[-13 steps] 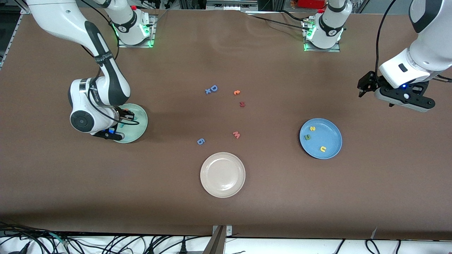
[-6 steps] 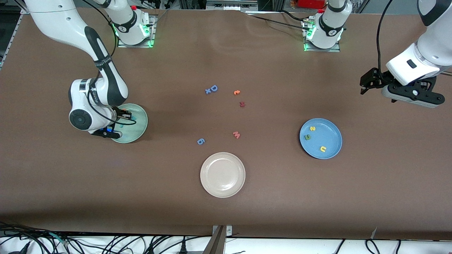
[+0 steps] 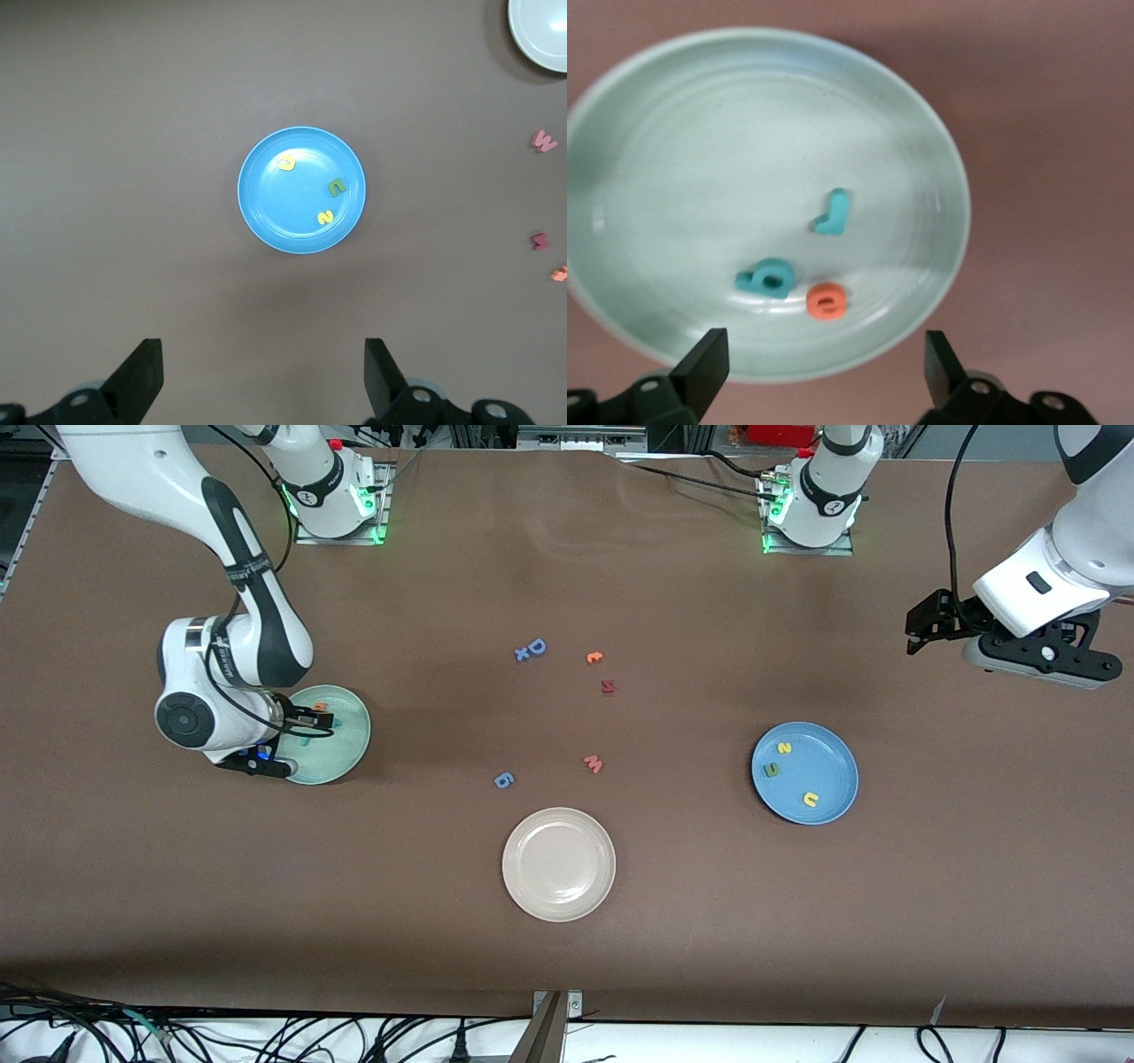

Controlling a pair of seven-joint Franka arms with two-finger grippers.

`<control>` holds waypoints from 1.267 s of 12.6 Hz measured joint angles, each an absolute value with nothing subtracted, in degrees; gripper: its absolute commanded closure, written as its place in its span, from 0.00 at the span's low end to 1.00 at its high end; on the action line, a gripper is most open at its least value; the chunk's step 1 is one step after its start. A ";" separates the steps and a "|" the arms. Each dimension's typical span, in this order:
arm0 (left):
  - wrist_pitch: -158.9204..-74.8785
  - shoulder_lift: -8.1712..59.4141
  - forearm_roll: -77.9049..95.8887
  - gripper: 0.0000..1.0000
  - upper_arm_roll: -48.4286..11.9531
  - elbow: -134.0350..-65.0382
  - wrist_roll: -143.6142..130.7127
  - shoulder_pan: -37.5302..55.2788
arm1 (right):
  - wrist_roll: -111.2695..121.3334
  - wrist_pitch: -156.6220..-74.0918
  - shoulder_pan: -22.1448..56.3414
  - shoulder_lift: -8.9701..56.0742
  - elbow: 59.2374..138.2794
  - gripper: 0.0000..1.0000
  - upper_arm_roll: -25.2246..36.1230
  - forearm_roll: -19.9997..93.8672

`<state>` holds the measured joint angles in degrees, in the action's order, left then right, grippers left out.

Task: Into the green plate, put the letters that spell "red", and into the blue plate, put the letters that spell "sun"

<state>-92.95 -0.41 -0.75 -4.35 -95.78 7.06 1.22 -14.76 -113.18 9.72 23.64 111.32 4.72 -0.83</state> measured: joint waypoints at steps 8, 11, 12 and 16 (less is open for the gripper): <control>-92.87 -0.31 1.43 0.00 -4.15 -95.36 5.83 -0.07 | -14.72 -92.64 9.84 17.14 89.43 0.01 4.20 2.15; -92.86 0.03 1.43 0.00 -4.27 -95.36 5.83 0.02 | -14.33 -92.55 9.84 12.46 86.89 0.01 4.21 2.11; -92.86 0.17 1.43 0.00 -4.37 -95.36 5.83 0.05 | -13.57 -92.59 9.83 10.59 86.83 0.01 4.22 1.88; -92.86 0.33 1.43 0.00 -4.44 -95.35 5.83 0.05 | -10.92 -92.65 9.79 6.03 86.84 0.01 4.28 0.20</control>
